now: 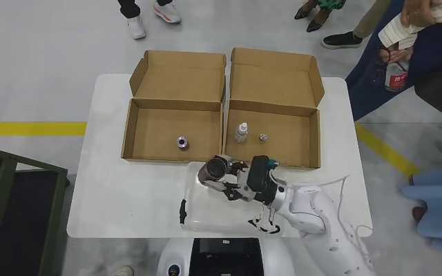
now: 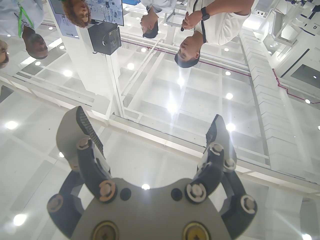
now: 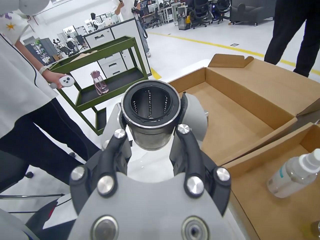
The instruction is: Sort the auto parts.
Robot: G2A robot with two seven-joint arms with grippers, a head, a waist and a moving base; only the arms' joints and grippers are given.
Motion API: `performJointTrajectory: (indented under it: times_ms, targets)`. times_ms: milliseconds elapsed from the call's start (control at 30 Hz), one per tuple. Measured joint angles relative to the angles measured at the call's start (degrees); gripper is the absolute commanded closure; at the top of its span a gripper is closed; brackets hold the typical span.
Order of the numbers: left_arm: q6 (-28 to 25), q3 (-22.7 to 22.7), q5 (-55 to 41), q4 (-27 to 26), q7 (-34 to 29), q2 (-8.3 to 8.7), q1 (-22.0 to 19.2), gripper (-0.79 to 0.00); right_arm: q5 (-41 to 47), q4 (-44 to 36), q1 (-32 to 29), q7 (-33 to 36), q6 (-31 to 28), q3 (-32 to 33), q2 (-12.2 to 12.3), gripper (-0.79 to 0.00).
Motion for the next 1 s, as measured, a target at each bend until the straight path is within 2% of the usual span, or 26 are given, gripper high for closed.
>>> performJointTrajectory:
  times_ms: [433,1000]
  targets:
    - [0.0,0.0,0.0,0.0,0.0,0.0,0.0,-0.785,12.42,0.07,1.44,-4.95,4.49,1.75,-0.33,0.0]
    - [0.0,0.0,0.0,0.0,0.0,0.0,0.0,-0.785,16.69,-1.45,2.66,-9.84,7.93,2.77,-0.83,0.0]
